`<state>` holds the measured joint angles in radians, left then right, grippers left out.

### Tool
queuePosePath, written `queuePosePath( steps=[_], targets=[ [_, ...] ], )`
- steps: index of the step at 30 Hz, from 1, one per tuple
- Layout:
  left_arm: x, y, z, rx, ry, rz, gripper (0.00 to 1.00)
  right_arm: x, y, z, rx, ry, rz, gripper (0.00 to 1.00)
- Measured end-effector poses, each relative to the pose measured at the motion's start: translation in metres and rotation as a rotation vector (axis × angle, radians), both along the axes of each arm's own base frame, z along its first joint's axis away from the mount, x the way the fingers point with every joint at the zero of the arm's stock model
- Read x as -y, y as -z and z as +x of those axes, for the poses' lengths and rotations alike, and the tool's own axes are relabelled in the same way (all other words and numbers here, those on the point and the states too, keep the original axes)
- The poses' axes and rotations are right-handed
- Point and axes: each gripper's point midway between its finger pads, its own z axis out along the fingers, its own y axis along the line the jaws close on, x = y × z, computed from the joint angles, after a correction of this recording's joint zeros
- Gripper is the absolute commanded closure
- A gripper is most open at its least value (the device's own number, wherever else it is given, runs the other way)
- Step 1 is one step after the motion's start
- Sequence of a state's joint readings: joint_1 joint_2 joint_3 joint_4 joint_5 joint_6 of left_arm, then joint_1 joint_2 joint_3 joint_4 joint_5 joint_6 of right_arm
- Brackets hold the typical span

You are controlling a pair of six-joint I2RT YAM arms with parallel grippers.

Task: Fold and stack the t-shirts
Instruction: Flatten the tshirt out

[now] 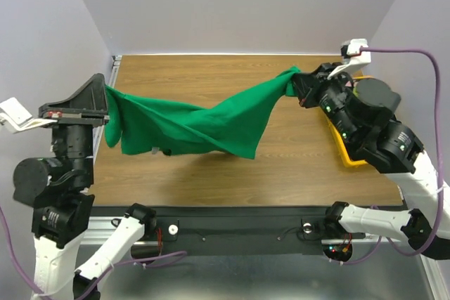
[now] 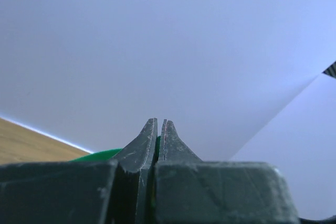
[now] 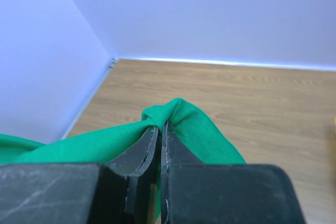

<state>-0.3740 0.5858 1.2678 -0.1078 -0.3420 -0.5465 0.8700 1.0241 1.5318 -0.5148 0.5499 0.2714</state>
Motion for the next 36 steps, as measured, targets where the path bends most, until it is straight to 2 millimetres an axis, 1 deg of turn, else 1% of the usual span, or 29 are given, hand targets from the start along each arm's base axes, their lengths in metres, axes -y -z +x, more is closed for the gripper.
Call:
queuePosePath(
  steps=[2,4,6,7,10,12,14,16,18,20,21,22,23,26,28,29,30,31,32,33,34,35,36],
  targets=[
    [-0.001,-0.016,-0.010,0.037,0.014,-0.005,1.00,-0.001,-0.017,-0.004,0.031,-0.027,0.016,1.00],
    [-0.002,-0.026,-0.018,0.058,0.019,-0.003,1.00,0.000,-0.034,-0.009,0.063,-0.050,0.032,1.00],
    [-0.004,-0.035,-0.023,0.071,0.019,0.002,1.00,0.001,-0.047,-0.013,0.087,-0.062,0.043,1.00],
    [-0.005,-0.041,-0.026,0.083,0.018,0.004,1.00,0.002,-0.051,-0.014,0.097,-0.066,0.047,1.00],
    [-0.008,-0.061,-0.034,0.117,0.012,0.015,1.00,0.001,-0.057,-0.017,0.109,-0.085,0.052,1.00],
    [-0.011,-0.073,-0.040,0.143,0.006,0.017,1.00,-0.001,-0.058,-0.020,0.112,-0.107,0.054,1.00],
    [-0.013,-0.079,-0.045,0.157,0.002,0.018,1.00,-0.003,-0.057,-0.024,0.113,-0.133,0.056,0.99],
    [-0.014,-0.080,-0.046,0.162,-0.001,0.019,1.00,-0.005,-0.053,-0.029,0.110,-0.164,0.061,0.99],
    [-0.013,-0.079,-0.045,0.159,-0.004,0.020,1.00,-0.005,-0.047,-0.031,0.099,-0.172,0.065,0.97],
    [-0.013,-0.074,-0.038,0.146,-0.012,0.019,1.00,-0.004,-0.038,-0.030,0.080,-0.162,0.066,0.96],
    [-0.012,-0.067,-0.029,0.128,-0.022,0.019,1.00,-0.003,-0.027,-0.025,0.055,-0.130,0.059,0.96],
    [-0.012,-0.063,-0.024,0.115,-0.031,0.017,1.00,0.000,-0.021,-0.021,0.042,-0.100,0.058,0.96],
    [-0.010,-0.054,-0.010,0.081,-0.049,0.020,1.00,0.004,-0.010,-0.014,0.021,-0.048,0.045,0.96],
    [-0.001,-0.028,0.043,-0.032,-0.104,0.036,1.00,0.018,0.029,0.016,-0.052,0.171,-0.018,0.95],
    [0.010,-0.002,0.089,-0.131,-0.136,0.067,1.00,0.020,0.067,0.040,-0.114,0.311,-0.097,0.95],
    [0.016,0.015,0.116,-0.187,-0.151,0.090,1.00,0.022,0.081,0.048,-0.136,0.349,-0.123,0.95],
    [0.020,0.031,0.142,-0.234,-0.164,0.110,1.00,0.018,0.107,0.064,-0.186,0.367,-0.165,0.95],
    [0.025,0.051,0.171,-0.287,-0.172,0.131,1.00,0.015,0.134,0.081,-0.243,0.375,-0.190,0.95],
    [0.025,0.072,0.198,-0.336,-0.184,0.148,1.00,0.024,0.167,0.103,-0.317,0.410,-0.229,0.94],
    [0.027,0.104,0.232,-0.408,-0.191,0.170,0.92,0.034,0.201,0.122,-0.395,0.438,-0.260,0.91],
    [0.027,0.135,0.260,-0.473,-0.200,0.189,0.77,0.045,0.226,0.137,-0.457,0.467,-0.281,0.84],
    [0.027,0.166,0.284,-0.538,-0.203,0.209,0.57,0.054,0.251,0.149,-0.513,0.489,-0.298,0.75],
    [0.029,0.199,0.315,-0.612,-0.197,0.232,0.16,0.065,0.285,0.163,-0.603,0.494,-0.320,0.38]
  ],
)
